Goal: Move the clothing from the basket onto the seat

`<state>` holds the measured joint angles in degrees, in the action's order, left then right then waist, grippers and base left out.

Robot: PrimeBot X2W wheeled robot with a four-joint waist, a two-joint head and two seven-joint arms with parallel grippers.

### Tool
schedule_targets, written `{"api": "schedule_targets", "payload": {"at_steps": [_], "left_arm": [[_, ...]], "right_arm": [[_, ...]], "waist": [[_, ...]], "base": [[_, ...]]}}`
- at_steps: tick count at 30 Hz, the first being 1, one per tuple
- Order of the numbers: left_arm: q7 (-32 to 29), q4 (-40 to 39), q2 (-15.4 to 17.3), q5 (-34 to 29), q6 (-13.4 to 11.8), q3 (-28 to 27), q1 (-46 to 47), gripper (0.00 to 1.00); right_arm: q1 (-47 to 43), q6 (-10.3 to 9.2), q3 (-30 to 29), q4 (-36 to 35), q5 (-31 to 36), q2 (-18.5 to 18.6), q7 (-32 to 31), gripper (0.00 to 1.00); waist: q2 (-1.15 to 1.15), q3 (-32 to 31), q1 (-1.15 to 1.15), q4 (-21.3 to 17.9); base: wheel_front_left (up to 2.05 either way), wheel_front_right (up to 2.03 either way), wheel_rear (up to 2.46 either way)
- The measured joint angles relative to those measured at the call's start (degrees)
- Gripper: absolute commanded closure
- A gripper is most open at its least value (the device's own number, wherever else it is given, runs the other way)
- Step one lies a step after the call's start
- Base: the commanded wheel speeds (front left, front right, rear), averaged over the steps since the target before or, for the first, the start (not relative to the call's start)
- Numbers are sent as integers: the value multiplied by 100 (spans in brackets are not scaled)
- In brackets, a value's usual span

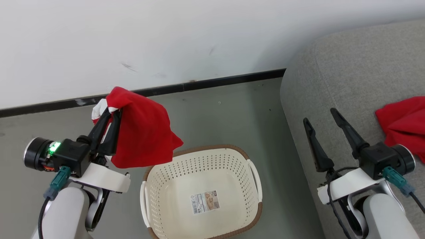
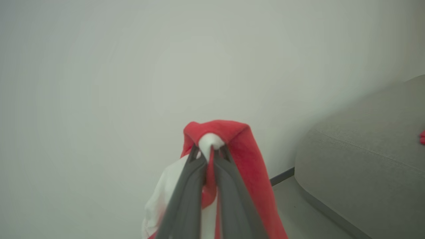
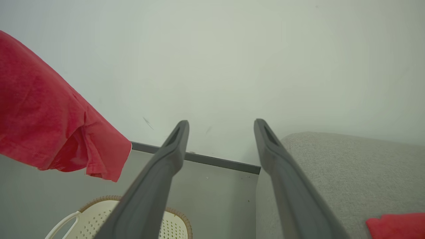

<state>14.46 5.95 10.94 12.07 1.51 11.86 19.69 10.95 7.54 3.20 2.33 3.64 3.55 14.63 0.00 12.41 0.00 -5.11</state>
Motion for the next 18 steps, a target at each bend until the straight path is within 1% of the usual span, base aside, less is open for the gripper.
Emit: {"api": "schedule_targets", "payload": {"at_steps": [7, 9, 13, 18], "left_arm": [[-2, -174, 88, 0, 123, 80, -156, 100], [-13, -268, 102, 0, 124, 137, -162, 100], [-82, -411, 118, 0, 194, 231, -163, 100], [-207, -653, 144, 0, 267, 391, -203, 100]], "right_arm": [[-286, 0, 180, 67, -3, 64, 0, 0], [-360, 0, 258, 111, -10, 107, 0, 0], [-467, 0, 459, 202, -12, 213, 0, 0], [-521, 0, 903, 355, -55, 343, 0, 0]], "waist": [[0, -450, 0, 102], [0, -569, 0, 130], [0, -738, 0, 172], [0, -989, 0, 241]], "base": [[0, 0, 0], [0, 0, 0], [0, 0, 0], [0, 0, 0]]}}
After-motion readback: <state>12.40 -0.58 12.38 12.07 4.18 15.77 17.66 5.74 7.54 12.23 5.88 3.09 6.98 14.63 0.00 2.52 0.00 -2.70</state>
